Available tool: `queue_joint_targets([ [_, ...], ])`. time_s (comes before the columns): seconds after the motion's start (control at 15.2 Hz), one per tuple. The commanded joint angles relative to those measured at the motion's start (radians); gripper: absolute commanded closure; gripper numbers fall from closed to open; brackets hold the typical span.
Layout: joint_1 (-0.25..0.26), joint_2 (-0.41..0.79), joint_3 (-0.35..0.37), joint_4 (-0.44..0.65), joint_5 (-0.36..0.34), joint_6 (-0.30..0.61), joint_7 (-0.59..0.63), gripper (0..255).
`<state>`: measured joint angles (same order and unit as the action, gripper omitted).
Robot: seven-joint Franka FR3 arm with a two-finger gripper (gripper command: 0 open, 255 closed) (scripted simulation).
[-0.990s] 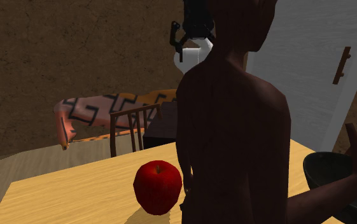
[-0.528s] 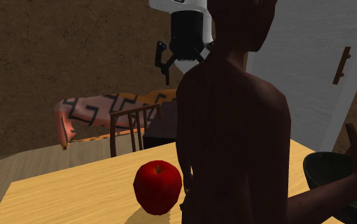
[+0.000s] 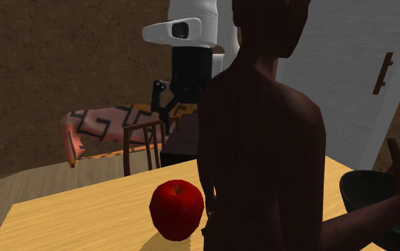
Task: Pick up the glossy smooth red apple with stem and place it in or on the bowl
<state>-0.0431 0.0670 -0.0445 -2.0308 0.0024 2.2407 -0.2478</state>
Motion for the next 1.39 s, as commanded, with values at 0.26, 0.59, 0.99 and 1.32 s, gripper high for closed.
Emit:
queue_joint_targets([
  [0.26,-0.012,0.195,-0.005,0.169,-0.004,0.041,-0.043,0],
  [0.59,-0.013,0.236,-0.004,0.158,-0.002,0.093,-0.045,0],
  [0.99,-0.014,0.259,-0.004,0.154,0.0,0.119,-0.045,0],
  [1.32,-0.014,0.259,-0.004,0.154,0.0,0.119,-0.045,255],
])
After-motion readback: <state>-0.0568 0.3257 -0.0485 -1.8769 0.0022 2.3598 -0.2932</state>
